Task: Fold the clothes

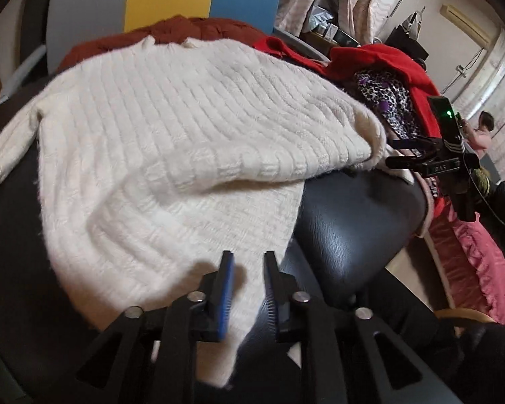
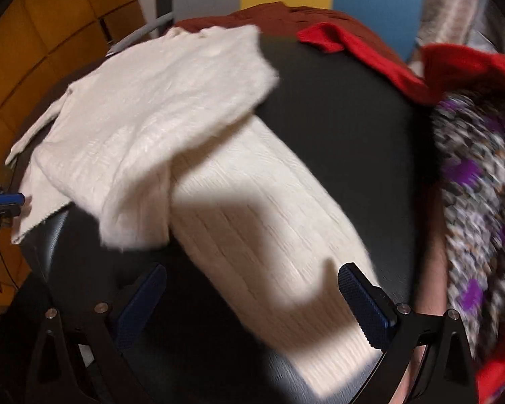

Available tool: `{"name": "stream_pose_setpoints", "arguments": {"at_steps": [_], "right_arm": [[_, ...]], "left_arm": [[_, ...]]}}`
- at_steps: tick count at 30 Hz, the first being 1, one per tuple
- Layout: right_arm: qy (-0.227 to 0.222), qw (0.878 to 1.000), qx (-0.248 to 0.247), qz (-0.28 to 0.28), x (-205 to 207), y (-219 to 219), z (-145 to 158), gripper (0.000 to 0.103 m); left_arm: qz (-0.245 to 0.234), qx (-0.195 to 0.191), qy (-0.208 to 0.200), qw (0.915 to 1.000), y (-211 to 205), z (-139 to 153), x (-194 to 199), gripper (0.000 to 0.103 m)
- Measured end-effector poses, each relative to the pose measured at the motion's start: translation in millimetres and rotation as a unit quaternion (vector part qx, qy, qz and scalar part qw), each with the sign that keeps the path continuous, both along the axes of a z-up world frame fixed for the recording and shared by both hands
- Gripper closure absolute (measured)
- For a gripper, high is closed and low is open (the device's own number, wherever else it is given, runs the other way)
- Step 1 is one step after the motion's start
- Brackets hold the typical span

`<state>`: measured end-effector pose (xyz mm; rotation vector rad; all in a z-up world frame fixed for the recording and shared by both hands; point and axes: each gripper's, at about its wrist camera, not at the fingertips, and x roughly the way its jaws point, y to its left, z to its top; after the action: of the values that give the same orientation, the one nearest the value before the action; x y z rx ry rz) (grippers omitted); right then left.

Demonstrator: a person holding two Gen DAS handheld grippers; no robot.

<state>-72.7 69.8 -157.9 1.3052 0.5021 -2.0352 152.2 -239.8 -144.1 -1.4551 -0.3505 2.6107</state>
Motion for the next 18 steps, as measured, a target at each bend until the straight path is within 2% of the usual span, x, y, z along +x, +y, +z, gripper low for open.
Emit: {"name": "stream_pose_setpoints", "arguments": {"at_steps": [2, 4, 6, 7, 8, 13, 15, 16, 18], "right_arm": [[0.008, 1.000, 0.021, 0.008, 0.0, -14.3, -10.7, 0.000], [0.020, 1.000, 0.021, -0.003, 5.5, -12.6, -9.8, 0.000], [0.019, 0.999, 0.024, -0.015, 8.9, -13.2, -9.3, 0.000], [0.016, 0.999, 0.027, -0.014, 10.9, -14.1, -7.9, 0.000], [0.013, 0.999, 0.030, -0.013, 12.9, -14.7, -6.5, 0.000], [0.014, 1.000, 0.024, 0.008, 32.3, -8.6, -0.3, 0.000], [0.009, 1.000, 0.023, 0.016, 46.2, -4.1, 4.2, 0.004], [0.014, 0.999, 0.028, 0.019, 55.1, -1.9, 8.4, 0.015], [0.025, 0.999, 0.037, 0.024, 72.9, 2.5, 16.7, 0.050]], "left_arm": [[0.013, -0.020, -0.015, 0.9996, 0.7, -7.2, -14.8, 0.078], [0.017, -0.039, -0.030, 0.9986, 1.7, -13.1, -22.3, 0.078], [0.021, -0.058, -0.038, 0.9974, 2.6, -15.6, -23.7, 0.071], [0.021, -0.066, -0.042, 0.9967, 3.1, -16.5, -23.5, 0.062], [0.021, -0.070, -0.044, 0.9963, 3.1, -16.8, -22.7, 0.058], [0.038, -0.059, -0.043, 0.9966, -1.6, -18.2, -18.5, 0.058], [0.039, -0.061, -0.040, 0.9966, -1.1, -17.7, -13.3, 0.059], [0.035, -0.064, -0.036, 0.9967, 0.2, -19.0, -11.9, 0.060], [0.020, -0.080, -0.030, 0.9962, 1.4, -18.9, -5.6, 0.067]]}}
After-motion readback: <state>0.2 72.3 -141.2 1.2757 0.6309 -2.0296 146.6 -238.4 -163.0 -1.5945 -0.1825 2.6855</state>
